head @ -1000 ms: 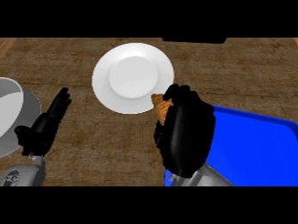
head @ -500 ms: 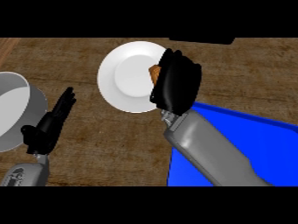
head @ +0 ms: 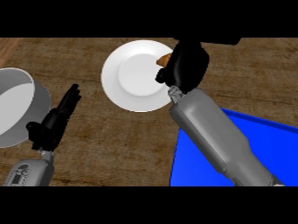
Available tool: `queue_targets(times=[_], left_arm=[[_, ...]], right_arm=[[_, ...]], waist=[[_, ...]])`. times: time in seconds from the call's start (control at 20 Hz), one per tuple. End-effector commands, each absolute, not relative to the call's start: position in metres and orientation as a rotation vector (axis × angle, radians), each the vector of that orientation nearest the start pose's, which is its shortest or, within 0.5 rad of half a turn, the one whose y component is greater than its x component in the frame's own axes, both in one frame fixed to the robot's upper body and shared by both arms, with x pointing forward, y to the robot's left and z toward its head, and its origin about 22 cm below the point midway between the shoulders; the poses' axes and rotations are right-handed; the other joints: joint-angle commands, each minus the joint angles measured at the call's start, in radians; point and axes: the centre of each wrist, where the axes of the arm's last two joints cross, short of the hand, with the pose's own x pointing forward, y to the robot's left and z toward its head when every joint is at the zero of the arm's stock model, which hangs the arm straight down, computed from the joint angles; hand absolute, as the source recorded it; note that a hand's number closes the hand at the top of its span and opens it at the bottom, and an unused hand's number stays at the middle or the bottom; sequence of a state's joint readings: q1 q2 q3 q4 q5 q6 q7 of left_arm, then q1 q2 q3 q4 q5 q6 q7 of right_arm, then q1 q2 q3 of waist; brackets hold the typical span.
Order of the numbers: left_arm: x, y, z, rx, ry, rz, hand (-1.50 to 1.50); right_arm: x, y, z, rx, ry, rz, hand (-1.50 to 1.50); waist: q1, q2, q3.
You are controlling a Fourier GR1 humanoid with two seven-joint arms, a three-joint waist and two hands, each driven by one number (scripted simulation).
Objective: Pick the croissant from the tray and place it in the plate
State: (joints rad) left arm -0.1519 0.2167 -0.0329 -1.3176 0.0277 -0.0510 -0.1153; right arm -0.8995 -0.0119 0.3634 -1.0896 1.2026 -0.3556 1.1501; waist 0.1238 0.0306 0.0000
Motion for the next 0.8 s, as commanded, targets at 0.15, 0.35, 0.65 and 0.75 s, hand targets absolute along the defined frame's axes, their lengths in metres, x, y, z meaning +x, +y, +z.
queue_targets(times=[0.15, 0.35, 0.65, 0.75], left_arm=[[0.283, 0.264, -0.010, 0.070, -1.566, -0.241, 0.00], [0.283, 0.272, -0.009, 0.077, -1.545, -0.224, 0.00], [0.278, 0.284, -0.011, 0.104, -1.536, -0.212, 0.00], [0.272, 0.278, -0.019, 0.093, -1.541, -0.188, 0.00]], right_arm=[[0.389, -0.047, 0.135, -1.166, -1.231, -0.005, -1.50], [0.391, -0.051, 0.138, -1.118, -1.362, -0.163, -1.50], [0.378, -0.065, 0.114, -0.975, -1.475, -0.407, -1.50], [0.373, -0.071, 0.103, -0.946, -1.518, -0.488, -1.50]], waist=[[0.004, 0.003, 0.001], [-0.013, -0.008, 0.001], [-0.032, -0.021, 0.003], [-0.054, -0.024, 0.002]])
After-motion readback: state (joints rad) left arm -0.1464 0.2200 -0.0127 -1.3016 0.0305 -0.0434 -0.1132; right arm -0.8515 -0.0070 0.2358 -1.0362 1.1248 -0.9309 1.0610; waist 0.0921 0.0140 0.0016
